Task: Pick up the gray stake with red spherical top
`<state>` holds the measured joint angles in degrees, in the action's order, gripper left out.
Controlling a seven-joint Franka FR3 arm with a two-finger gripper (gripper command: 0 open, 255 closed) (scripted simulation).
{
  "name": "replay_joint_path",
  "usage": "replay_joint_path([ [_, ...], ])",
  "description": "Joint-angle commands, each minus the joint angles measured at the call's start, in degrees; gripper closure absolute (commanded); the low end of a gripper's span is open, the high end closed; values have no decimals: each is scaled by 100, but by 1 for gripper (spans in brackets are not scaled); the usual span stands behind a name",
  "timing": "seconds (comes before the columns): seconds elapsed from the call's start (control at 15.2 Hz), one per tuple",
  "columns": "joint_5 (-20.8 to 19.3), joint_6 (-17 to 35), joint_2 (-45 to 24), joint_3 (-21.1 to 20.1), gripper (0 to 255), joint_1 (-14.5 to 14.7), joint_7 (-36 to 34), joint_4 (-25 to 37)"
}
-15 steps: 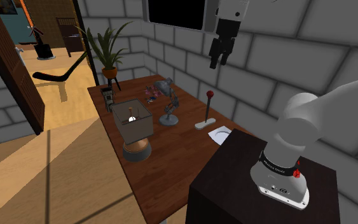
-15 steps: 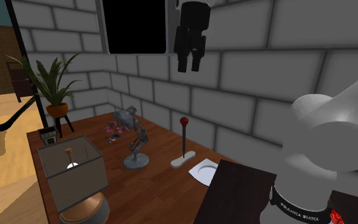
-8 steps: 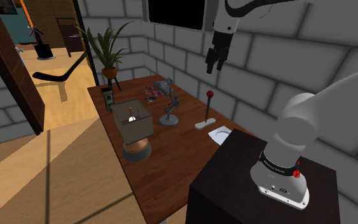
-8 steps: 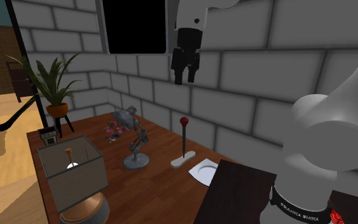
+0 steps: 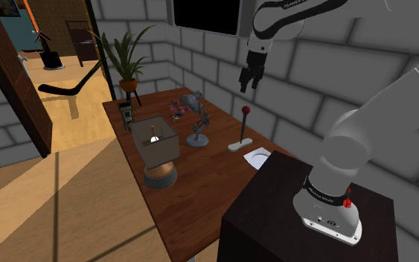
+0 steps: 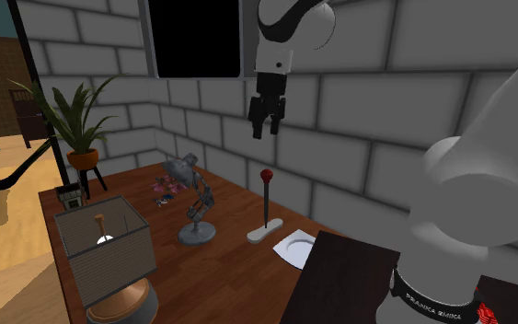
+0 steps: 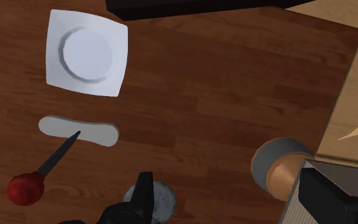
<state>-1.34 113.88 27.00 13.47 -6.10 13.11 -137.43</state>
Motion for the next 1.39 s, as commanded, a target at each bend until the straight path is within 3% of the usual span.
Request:
replay_joint_path([
  [0.0, 17, 252, -404, 197, 0, -41, 199, 147],
  [0.4, 282, 866, -1565, 684, 0, -129, 783, 626],
  [0.79, 867, 1269, -2841, 1043, 0, -281, 1483, 1344],
  [1.32, 1822, 1402, -4614, 1114, 0, -839, 2342, 2682],
])
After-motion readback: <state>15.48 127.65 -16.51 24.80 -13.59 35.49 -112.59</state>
